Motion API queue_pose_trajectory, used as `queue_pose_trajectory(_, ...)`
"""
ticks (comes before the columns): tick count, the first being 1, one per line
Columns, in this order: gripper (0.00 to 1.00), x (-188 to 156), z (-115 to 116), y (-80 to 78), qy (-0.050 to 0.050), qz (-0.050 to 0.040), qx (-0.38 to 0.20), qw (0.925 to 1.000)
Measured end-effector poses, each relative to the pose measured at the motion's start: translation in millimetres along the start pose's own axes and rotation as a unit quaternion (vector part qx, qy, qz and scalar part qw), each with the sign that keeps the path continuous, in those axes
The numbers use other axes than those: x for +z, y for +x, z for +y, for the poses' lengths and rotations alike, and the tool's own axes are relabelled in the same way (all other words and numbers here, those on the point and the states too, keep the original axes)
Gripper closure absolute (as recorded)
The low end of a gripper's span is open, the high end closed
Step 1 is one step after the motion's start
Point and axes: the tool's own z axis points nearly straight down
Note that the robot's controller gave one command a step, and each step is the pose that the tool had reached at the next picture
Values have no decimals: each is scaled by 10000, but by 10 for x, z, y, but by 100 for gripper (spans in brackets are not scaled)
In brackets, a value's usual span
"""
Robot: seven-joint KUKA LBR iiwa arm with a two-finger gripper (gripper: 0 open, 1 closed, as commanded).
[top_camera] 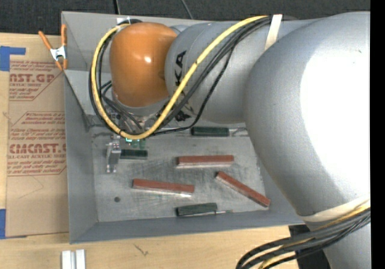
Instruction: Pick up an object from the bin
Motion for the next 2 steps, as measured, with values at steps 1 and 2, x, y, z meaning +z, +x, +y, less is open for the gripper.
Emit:
queue_pose_trajectory(1,0,-49,-11,-23,-9,-37,10,10000)
queue_pose_trajectory(2,100,784,-646,179,-20,-24,48,10000)
